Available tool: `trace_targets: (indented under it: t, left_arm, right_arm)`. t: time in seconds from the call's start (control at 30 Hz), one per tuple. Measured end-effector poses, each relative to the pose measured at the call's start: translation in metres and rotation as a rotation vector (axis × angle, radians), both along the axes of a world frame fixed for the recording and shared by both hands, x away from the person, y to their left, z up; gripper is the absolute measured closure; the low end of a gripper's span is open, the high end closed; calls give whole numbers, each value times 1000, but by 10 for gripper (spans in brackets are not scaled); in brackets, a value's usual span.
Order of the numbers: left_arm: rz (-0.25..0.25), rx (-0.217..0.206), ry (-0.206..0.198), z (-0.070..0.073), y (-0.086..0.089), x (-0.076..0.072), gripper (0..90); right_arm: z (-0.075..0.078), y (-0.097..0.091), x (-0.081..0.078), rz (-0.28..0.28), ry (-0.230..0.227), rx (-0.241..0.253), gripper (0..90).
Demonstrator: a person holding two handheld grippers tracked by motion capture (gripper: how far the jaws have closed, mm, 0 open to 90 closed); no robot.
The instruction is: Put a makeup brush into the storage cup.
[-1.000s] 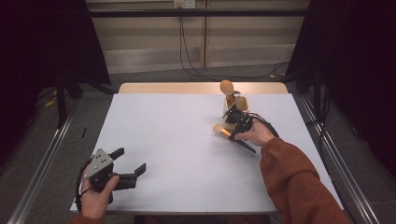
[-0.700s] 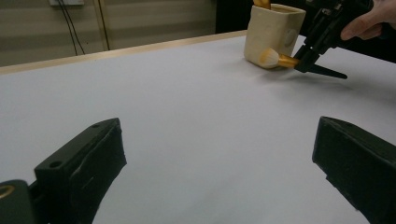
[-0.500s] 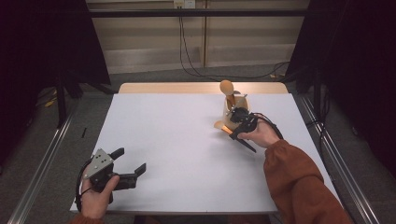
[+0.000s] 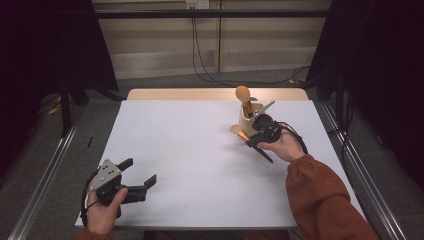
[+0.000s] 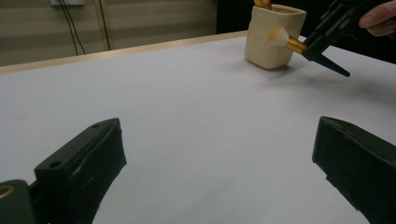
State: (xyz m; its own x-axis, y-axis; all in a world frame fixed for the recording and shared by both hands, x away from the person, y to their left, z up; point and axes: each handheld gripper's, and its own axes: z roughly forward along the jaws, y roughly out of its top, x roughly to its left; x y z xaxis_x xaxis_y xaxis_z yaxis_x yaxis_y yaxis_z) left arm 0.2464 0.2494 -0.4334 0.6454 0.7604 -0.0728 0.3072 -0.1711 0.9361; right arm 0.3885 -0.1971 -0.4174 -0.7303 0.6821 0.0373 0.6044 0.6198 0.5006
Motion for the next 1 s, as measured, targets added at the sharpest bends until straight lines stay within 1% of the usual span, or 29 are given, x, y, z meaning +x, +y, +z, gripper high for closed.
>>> trace_targets:
  t: [0.17, 0.33, 0.53, 0.67, 1.0]
  left_arm:
    - [2, 0, -2, 0, 1, 0, 22]
    - [3, -1, -2, 0, 0, 0, 22]
    - [2, -2, -1, 0, 0, 0, 23]
    - [4, -3, -2, 0, 0, 0, 22]
    - [8, -5, 0, 0, 0, 1, 23]
  right_arm:
    - [-1, -4, -2, -15, -25, 30, 753]
    - [1, -10, -6, -36, -58, 79, 753]
    - [3, -13, -11, -46, -97, 118, 753]
    - [4, -16, -15, -66, -120, 152, 753]
    - [2, -24, -22, -97, -156, 217, 753]
